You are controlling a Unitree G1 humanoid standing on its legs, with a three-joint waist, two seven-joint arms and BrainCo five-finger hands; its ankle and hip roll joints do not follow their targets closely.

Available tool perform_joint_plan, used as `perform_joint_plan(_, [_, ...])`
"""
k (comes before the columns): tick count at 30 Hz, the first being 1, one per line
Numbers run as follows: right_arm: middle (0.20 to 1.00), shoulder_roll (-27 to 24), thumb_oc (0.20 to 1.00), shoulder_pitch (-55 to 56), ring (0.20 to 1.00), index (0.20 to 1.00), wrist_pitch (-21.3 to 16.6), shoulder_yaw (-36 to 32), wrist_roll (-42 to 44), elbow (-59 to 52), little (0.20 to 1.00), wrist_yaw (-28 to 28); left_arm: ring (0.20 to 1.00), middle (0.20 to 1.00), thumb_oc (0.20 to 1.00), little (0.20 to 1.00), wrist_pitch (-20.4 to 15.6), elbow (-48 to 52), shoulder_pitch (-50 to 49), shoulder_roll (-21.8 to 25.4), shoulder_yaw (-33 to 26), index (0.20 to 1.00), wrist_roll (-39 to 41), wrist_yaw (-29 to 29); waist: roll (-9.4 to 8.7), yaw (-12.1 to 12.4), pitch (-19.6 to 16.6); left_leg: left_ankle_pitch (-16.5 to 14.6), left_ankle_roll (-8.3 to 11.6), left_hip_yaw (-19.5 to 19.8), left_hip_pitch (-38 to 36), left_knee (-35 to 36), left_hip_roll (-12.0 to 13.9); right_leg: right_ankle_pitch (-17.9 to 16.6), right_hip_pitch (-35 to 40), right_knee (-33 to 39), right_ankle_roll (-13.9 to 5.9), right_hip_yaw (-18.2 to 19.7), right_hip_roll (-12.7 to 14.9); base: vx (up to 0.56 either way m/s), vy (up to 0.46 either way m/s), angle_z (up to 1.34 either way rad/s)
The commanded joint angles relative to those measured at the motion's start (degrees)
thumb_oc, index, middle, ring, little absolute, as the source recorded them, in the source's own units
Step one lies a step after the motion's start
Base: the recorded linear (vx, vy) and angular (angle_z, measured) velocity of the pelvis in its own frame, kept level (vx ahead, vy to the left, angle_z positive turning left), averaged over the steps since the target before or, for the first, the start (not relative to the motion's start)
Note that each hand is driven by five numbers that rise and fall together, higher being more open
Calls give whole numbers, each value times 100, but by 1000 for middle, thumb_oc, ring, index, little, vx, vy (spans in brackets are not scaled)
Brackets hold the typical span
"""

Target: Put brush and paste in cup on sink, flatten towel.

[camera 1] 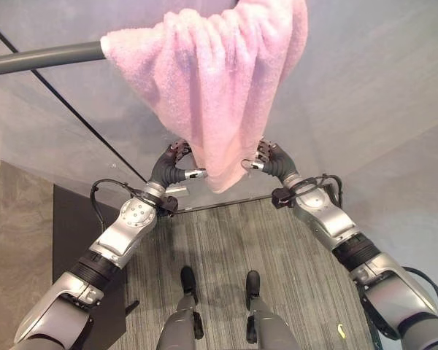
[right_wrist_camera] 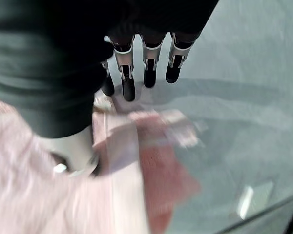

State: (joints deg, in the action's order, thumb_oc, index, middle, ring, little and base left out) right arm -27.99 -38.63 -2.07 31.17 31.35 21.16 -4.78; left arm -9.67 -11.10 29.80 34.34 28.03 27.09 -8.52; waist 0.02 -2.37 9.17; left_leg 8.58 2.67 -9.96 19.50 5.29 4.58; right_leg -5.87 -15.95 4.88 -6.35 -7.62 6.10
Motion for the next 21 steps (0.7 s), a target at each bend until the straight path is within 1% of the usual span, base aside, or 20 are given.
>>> perform_joint_plan(1, [200, 138, 200, -155, 200, 200, -339, 62, 206, -263, 200, -7, 247, 247, 247, 247, -294, 64, 330, -9, 65, 247, 128, -4, -203, 85, -467, -10, 475, 360, -71, -29, 154, -522, -490, 12, -443, 611, 521, 0, 0, 0])
perform_joint_plan(2, [200, 207, 200, -138, 200, 200, -354, 45, 252, -310, 200, -16, 200, 200, 200, 200, -297, 109, 269, -52, 8, 200, 164, -27, -205, 96, -473, 3, 476, 369, -47, -29, 154, -523, -519, 12, -440, 625, 508, 0, 0, 0])
perform_joint_plan(3, [200, 207, 200, -137, 200, 200, -354, 45, 251, -310, 200, -16, 200, 200, 200, 200, -296, 111, 267, -52, 7, 200, 163, -28, -205, 96, -476, 3, 476, 369, -46, -29, 154, -523, -521, 12, -440, 625, 508, 0, 0, 0])
perform_joint_plan(4, [200, 273, 200, -4, 200, 200, -391, -39, 257, -474, 200, -34, 200, 200, 200, 200, -291, 181, 78, -92, -149, 200, 147, -45, -209, 111, -496, 1, 474, 391, -45, -29, 162, -514, -512, 12, -433, 626, 499, 0, 0, 0])
perform_joint_plan(7, [200, 303, 200, 187, 200, 200, -397, -137, 231, -651, 200, -7, 200, 200, 200, 200, -290, 273, -119, -106, -294, 200, 149, -30, -223, 118, -511, -20, 468, 406, -83, -29, 165, -487, -461, 12, -429, 623, 493, 14, -11, 0])
perform_joint_plan(10, [200, 296, 200, 607, 200, 200, -391, -335, 195, -1050, 200, 121, 200, 200, 200, 200, -239, 537, -664, -45, -696, 200, 175, 55, -262, 150, -603, -87, 446, 409, -287, -29, 169, -407, -250, 12, -408, 614, 490, 53, -26, -1])
perform_joint_plan(15, [200, 270, 200, 1073, 200, 200, -383, -541, 166, -1395, 200, 252, 200, 200, 200, 200, -184, 730, -1272, -67, -1125, 200, 171, 119, -308, 213, -715, -165, 415, 410, -570, -29, 157, -295, 47, 12, -390, 571, 485, 60, -10, 5])
perform_joint_plan(16, [200, 231, 200, 1178, 200, 200, -381, -635, 155, -1562, 200, 297, 200, 200, 200, 200, -158, 866, -1480, -41, -1306, 200, 167, 137, -319, 236, -767, -198, 402, 412, -701, -29, 157, -250, 180, 12, -383, 550, 471, 66, -18, 5])
perform_joint_plan(21, [200, 236, 200, 1383, 200, 200, -414, -786, 146, -1917, 200, 381, 200, 200, 200, 200, -117, 1031, -1759, -27, -1529, 200, 69, 184, -357, 265, -869, -245, 393, 405, -942, -29, 176, -159, 438, 12, -366, 500, 444, 32, -9, 1])
